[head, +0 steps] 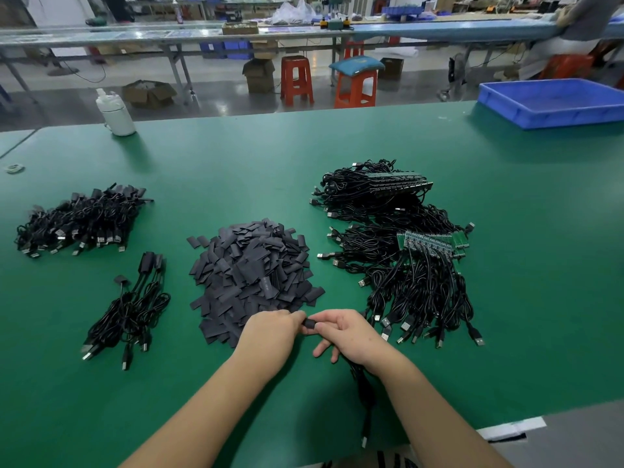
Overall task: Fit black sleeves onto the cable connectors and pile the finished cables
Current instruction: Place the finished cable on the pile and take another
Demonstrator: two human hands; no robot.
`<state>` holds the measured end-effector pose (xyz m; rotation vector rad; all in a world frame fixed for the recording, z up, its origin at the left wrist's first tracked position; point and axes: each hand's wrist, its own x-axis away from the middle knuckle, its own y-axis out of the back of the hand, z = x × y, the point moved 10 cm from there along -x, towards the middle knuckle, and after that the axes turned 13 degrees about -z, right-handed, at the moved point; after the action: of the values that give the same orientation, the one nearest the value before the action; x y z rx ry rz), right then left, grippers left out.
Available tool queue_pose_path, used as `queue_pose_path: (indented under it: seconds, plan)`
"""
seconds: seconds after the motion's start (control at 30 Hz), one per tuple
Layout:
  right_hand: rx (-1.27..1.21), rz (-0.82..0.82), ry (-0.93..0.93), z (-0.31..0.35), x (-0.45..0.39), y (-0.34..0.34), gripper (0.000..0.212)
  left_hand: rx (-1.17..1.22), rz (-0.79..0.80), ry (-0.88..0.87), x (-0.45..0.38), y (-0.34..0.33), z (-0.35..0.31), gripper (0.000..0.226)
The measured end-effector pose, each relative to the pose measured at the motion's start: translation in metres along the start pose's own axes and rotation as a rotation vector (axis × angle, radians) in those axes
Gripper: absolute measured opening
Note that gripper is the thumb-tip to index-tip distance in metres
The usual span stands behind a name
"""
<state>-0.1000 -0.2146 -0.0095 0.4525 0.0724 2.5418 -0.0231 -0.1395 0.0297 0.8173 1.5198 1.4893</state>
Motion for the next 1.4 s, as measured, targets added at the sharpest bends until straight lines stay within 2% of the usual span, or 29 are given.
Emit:
queue_pose_path:
  seconds: [0.3,0.43,0.5,0.67,0.77,0.83,0.97,1.03,1.13,1.3,1.4]
  plan:
    - [0.035,0.016,0.015,0.000,0.001,-0.002,0.021,-0.002,-0.001,-0.020,0.001,0.002,-0.010,0.028]
    - [0.078,0.024,0.004,-0.002,-0.001,-0.004,0.024,0.026,-0.044,-0.002,0.003,0.000,-0.007,0.060]
    - [0.069,0.014,-0.010,-0.003,-0.001,-0.004,0.026,0.155,-0.087,0.054,0.003,0.004,-0.006,0.068]
    - [0.007,-0.009,-0.004,0.000,-0.001,0.000,0.020,0.866,-0.258,0.413,0.009,0.014,0.015,0.054]
    - [-0.052,-0.024,-0.012,0.006,0.000,0.001,0.016,1.252,-0.262,0.642,0.014,0.006,0.023,0.048]
    - [-0.113,-0.043,-0.029,0.011,0.001,0.003,0.015,1.307,-0.260,0.732,0.018,0.004,0.027,0.042]
    - [-0.234,-0.103,0.020,0.039,0.000,0.012,0.018,1.288,-0.186,0.710,0.022,0.001,0.016,0.027]
    - [-0.305,-0.150,0.046,0.056,-0.001,0.014,0.023,1.420,-0.081,0.676,0.023,-0.003,-0.001,0.025]
    - [-0.409,-0.223,0.066,0.076,-0.004,0.014,0.023,1.741,0.039,0.679,0.026,-0.004,-0.023,0.032]
    - [-0.380,-0.287,0.072,0.092,-0.011,0.005,0.029,1.690,-0.112,0.614,0.022,0.015,-0.002,0.016]
    - [-0.320,-0.233,0.090,0.098,-0.015,-0.007,0.014,1.628,-0.157,0.647,0.021,0.025,0.015,0.004]
